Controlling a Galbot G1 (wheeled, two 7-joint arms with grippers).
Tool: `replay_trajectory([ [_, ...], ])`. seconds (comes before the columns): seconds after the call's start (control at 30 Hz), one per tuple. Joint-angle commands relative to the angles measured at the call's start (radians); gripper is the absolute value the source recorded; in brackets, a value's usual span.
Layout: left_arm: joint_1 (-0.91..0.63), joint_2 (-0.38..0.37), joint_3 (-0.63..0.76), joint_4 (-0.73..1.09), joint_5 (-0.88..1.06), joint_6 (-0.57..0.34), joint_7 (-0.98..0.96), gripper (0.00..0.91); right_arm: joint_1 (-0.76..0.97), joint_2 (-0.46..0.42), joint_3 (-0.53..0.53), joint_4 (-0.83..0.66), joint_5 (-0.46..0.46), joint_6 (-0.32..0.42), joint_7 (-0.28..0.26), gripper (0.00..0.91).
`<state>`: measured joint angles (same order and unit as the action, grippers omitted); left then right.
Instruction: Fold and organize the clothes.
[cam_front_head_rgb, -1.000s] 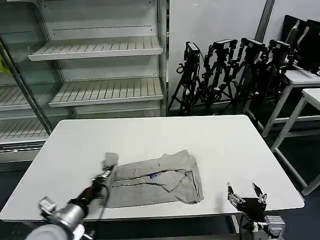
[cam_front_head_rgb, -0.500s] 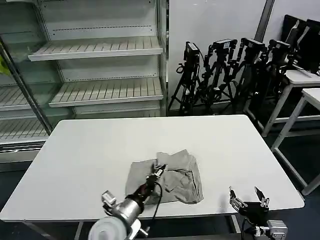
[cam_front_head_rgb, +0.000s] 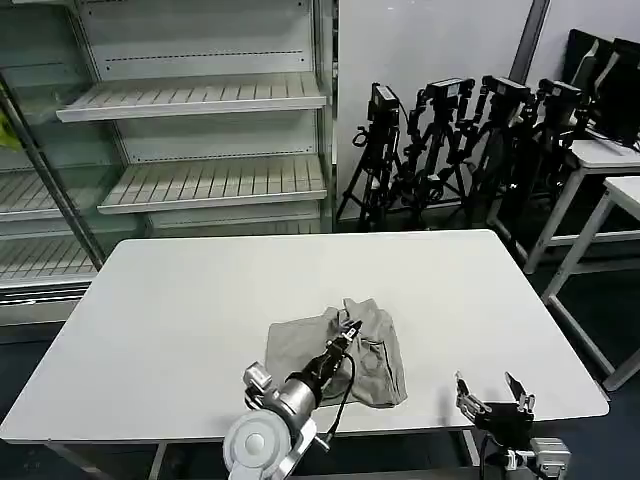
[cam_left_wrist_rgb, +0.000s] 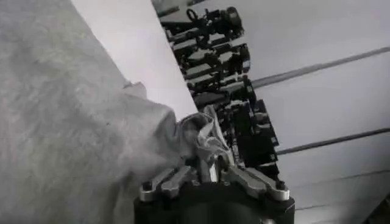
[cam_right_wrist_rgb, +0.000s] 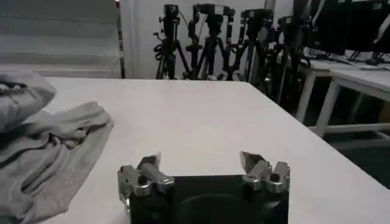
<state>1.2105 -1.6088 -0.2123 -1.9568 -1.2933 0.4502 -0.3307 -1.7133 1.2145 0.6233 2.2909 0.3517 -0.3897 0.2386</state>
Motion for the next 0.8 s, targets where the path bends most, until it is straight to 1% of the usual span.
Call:
replay_trajectory([
  [0.03,-0.015,0.010,0.015,-0.100,0.091,-0.012,0.062,0.907,0.001,0.000,0.001,0.004,0.000,-0.001,0.000,0.907],
  [0.1,0.003,0.047,-0.009,-0.138,0.145,-0.015,0.082,0.907,0.003,0.000,0.000,0.006,0.000,-0.001,0.000,0.907],
  [0.13,0.015,0.088,-0.036,-0.160,0.173,-0.020,0.094,0.907,0.004,0.001,-0.001,0.006,0.000,-0.001,0.001,0.907],
  [0.2,0.036,0.132,-0.079,-0.190,0.222,-0.020,0.100,0.907,0.008,0.001,-0.004,0.006,0.001,-0.001,0.000,0.907],
  [0.23,0.055,0.176,-0.114,-0.203,0.287,-0.025,0.111,0.907,0.010,0.002,-0.007,0.007,0.001,-0.001,0.000,0.907],
  [0.3,0.087,0.230,-0.163,-0.237,0.355,-0.028,0.114,0.907,0.016,0.003,-0.013,0.006,0.001,-0.002,0.001,0.907],
  [0.33,0.106,0.261,-0.216,-0.268,0.352,-0.027,0.112,0.907,0.020,0.003,-0.020,0.005,0.000,-0.003,0.001,0.907],
  [0.4,0.164,0.301,-0.268,-0.297,0.309,-0.018,0.106,0.907,0.024,0.003,-0.026,0.004,-0.001,-0.004,0.001,0.907],
  [0.47,0.214,0.343,-0.347,-0.325,0.210,0.008,0.080,0.907,0.031,0.002,-0.038,0.002,-0.002,-0.006,0.001,0.907],
  [0.5,0.234,0.361,-0.362,-0.326,0.194,0.019,0.077,0.907,0.032,0.001,-0.040,0.002,-0.002,-0.006,0.001,0.907],
  [0.53,0.247,0.385,-0.390,-0.323,0.133,0.039,0.067,0.907,0.034,-0.001,-0.045,0.000,-0.002,-0.007,0.001,0.907],
  [0.67,0.283,0.418,-0.422,-0.268,0.071,0.109,0.059,0.907,0.039,-0.004,-0.055,-0.006,-0.003,-0.007,0.000,0.907],
  [0.8,0.266,0.417,-0.400,-0.182,0.034,0.127,0.060,0.907,0.039,-0.004,-0.060,-0.008,-0.003,-0.008,0.000,0.907],
])
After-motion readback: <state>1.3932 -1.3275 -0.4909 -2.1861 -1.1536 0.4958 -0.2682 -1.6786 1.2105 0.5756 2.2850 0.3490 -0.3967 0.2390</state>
